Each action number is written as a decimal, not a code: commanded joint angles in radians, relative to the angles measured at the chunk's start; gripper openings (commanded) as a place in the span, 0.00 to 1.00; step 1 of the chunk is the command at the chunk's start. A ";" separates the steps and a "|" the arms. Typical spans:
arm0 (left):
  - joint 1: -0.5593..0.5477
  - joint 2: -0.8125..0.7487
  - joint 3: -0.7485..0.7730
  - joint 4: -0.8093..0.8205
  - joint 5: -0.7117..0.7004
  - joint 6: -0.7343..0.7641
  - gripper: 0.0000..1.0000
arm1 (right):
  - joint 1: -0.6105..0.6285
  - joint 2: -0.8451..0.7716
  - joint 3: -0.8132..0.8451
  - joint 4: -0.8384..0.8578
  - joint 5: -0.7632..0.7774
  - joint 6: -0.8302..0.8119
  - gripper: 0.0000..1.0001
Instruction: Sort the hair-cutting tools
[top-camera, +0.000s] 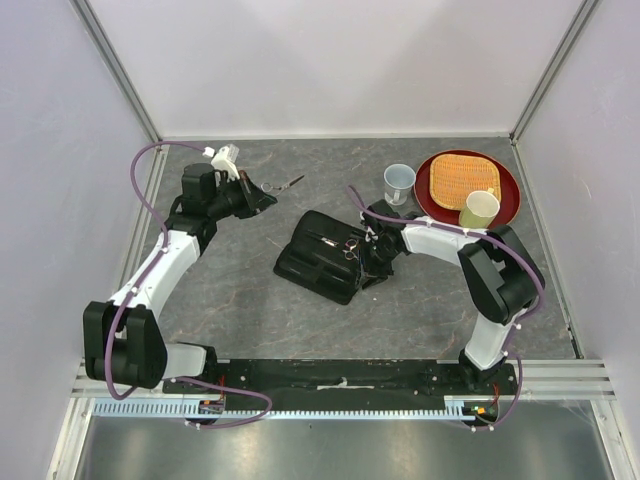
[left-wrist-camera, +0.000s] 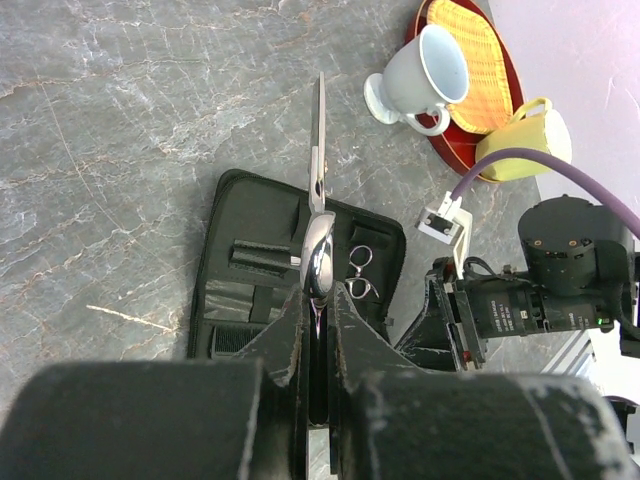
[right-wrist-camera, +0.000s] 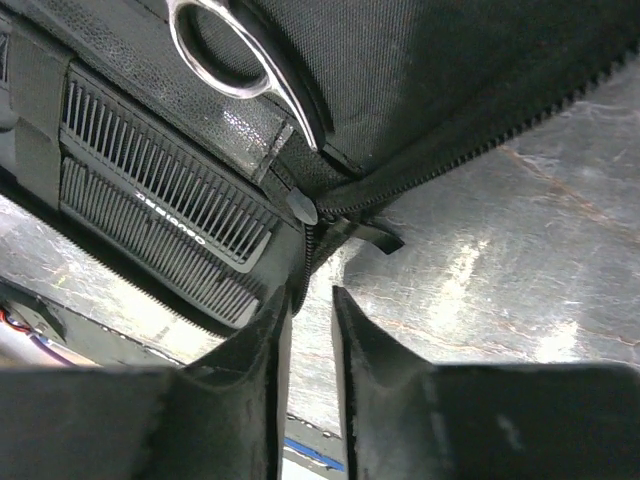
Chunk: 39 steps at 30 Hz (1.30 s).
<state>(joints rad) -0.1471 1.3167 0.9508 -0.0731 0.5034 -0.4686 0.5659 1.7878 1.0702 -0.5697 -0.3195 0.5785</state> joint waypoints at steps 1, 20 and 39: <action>0.007 0.010 0.011 0.049 0.033 -0.030 0.02 | 0.008 0.024 0.030 -0.010 -0.003 -0.057 0.25; 0.007 0.059 -0.046 0.068 0.234 -0.091 0.02 | -0.001 0.021 0.086 -0.205 0.206 -0.264 0.00; 0.067 0.181 -0.053 -0.063 0.409 -0.168 0.02 | -0.067 -0.028 0.248 -0.090 0.433 -0.149 0.59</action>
<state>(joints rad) -0.1108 1.5421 0.8852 -0.1020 0.8692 -0.5991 0.4953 1.8038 1.3006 -0.7479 0.1219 0.3737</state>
